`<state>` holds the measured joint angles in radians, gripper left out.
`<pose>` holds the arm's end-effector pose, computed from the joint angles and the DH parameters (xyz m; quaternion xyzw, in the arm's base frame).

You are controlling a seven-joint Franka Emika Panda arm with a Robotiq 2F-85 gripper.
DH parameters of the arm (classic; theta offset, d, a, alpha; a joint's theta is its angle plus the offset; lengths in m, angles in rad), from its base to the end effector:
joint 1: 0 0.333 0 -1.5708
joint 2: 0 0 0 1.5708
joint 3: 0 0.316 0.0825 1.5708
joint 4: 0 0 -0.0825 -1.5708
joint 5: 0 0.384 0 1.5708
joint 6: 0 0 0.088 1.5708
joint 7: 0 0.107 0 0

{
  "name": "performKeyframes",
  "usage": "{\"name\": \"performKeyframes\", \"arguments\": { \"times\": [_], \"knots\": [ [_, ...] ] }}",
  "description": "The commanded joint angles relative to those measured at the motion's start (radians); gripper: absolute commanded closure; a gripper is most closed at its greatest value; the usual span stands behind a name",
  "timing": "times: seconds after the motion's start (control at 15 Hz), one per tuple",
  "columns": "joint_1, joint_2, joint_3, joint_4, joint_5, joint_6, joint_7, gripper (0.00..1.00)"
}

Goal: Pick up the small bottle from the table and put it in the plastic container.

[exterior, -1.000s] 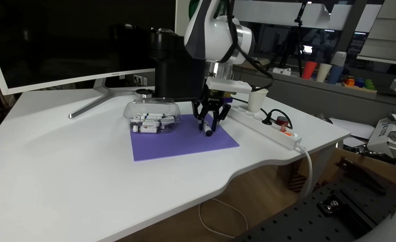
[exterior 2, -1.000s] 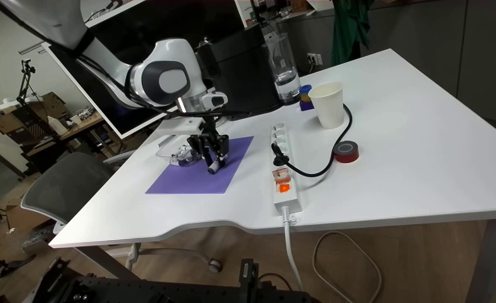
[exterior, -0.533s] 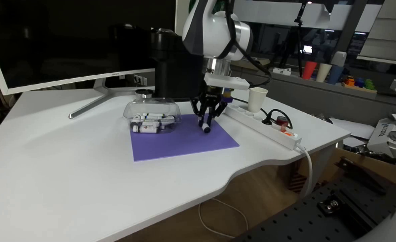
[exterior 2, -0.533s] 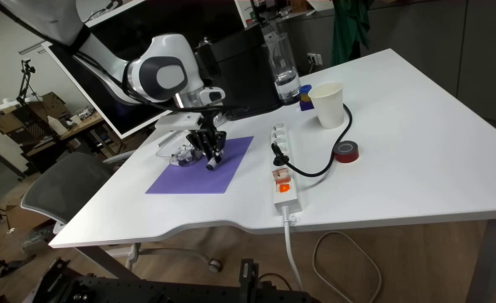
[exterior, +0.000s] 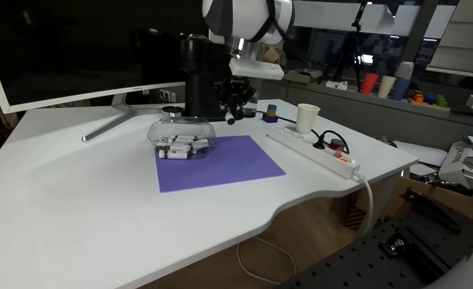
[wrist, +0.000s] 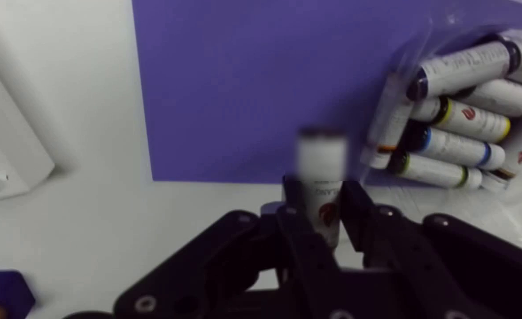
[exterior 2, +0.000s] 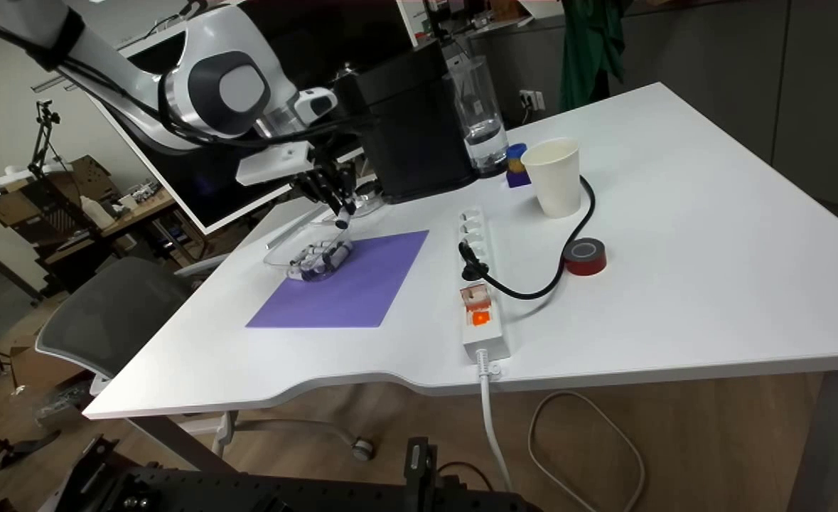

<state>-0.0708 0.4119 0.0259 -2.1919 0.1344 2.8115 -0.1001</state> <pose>0.5766 -0.0324 0.2152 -0.9935 0.0351 -0.1053 0.0257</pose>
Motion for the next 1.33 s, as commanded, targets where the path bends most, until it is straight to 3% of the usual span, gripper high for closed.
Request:
{"name": "performKeyframes", "arguments": {
  "times": [0.0, 0.47, 0.87, 0.93, 1.07, 1.27],
  "knots": [
    [0.046, -0.015, -0.004, 0.017, -0.028, 0.088, 0.054, 0.93],
    [0.102, 0.081, 0.014, 0.082, -0.019, 0.184, 0.098, 0.93],
    [0.120, 0.146, 0.037, 0.106, -0.017, 0.180, 0.107, 0.93],
    [0.124, 0.153, 0.037, 0.110, -0.018, 0.180, 0.110, 0.48],
    [0.130, 0.161, 0.033, 0.115, -0.020, 0.179, 0.114, 0.41],
    [0.131, 0.154, 0.029, 0.112, -0.015, 0.173, 0.123, 0.20]
  ]
}}
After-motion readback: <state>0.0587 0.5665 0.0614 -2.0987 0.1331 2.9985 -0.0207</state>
